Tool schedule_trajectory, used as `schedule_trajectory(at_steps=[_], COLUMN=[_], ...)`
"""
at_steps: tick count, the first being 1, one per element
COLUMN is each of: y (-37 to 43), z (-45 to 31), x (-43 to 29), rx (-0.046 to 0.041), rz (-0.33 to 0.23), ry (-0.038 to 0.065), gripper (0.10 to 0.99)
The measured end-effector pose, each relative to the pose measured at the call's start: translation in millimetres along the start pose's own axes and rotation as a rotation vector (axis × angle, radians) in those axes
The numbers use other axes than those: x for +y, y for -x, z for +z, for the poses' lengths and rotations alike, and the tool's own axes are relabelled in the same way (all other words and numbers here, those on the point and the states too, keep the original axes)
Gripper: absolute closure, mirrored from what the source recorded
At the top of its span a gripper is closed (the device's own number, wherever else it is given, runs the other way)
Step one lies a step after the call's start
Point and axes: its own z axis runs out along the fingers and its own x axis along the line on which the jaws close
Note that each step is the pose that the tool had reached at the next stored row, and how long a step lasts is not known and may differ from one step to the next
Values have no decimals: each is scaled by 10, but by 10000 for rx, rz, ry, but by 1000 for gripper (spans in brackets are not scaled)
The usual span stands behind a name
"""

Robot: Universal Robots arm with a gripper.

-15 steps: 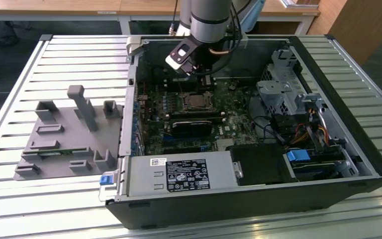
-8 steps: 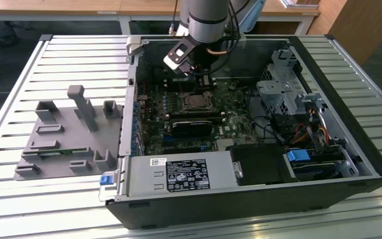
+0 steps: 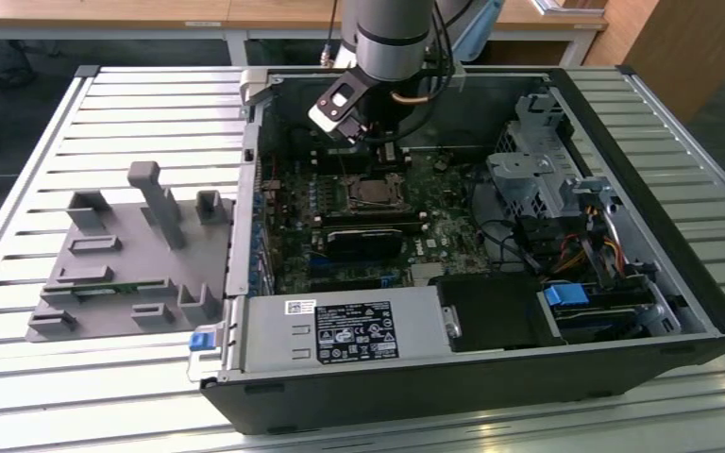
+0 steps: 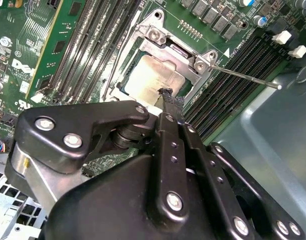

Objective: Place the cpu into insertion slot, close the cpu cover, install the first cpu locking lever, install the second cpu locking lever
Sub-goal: 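Install the first cpu locking lever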

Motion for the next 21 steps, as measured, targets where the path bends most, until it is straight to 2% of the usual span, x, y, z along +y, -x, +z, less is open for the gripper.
schedule_trajectory(at_steps=[10,17,21], y=[-2,-6,-9], z=[-43,-153,-248], x=[0,2,3], rx=[-7,-12,-19], rz=[0,1,0], ry=[0,-1,0], gripper=[980,980,980])
